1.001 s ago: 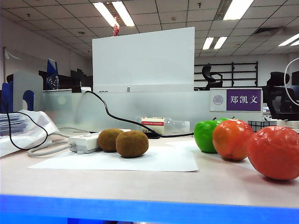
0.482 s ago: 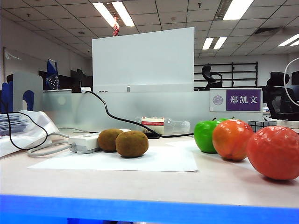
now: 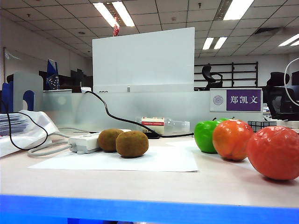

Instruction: Put the same fruits together.

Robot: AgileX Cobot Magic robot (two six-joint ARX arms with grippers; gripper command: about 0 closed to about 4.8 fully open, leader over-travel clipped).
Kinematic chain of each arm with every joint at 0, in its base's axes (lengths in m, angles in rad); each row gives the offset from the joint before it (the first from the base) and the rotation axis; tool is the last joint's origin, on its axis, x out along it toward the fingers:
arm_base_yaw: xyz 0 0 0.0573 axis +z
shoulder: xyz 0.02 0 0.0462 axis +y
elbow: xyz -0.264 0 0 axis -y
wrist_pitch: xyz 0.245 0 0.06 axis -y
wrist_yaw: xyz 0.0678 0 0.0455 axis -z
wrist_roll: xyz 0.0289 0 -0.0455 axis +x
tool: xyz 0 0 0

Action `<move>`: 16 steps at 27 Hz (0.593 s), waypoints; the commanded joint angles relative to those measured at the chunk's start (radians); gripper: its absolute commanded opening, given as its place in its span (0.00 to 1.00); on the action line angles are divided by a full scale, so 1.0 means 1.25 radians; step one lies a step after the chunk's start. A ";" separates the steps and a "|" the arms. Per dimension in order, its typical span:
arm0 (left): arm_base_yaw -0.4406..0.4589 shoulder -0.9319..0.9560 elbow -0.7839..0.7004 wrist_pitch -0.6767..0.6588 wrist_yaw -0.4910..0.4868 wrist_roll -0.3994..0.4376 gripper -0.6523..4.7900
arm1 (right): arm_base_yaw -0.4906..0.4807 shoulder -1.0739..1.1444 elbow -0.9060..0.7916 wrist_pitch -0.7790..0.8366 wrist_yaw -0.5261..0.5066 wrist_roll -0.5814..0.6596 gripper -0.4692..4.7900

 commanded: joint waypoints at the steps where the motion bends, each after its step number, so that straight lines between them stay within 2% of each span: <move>1: 0.000 -0.036 -0.089 0.117 0.030 -0.059 0.11 | 0.001 -0.001 -0.085 0.153 -0.031 0.016 0.08; 7: 0.000 -0.050 -0.247 0.286 0.029 -0.064 0.11 | 0.001 -0.001 -0.332 0.472 -0.055 0.114 0.08; 12: 0.000 -0.050 -0.322 0.386 0.031 -0.042 0.11 | 0.000 -0.002 -0.407 0.507 -0.055 0.115 0.08; 16: 0.000 -0.050 -0.373 0.396 0.033 -0.029 0.11 | 0.000 -0.002 -0.439 0.507 -0.055 0.116 0.08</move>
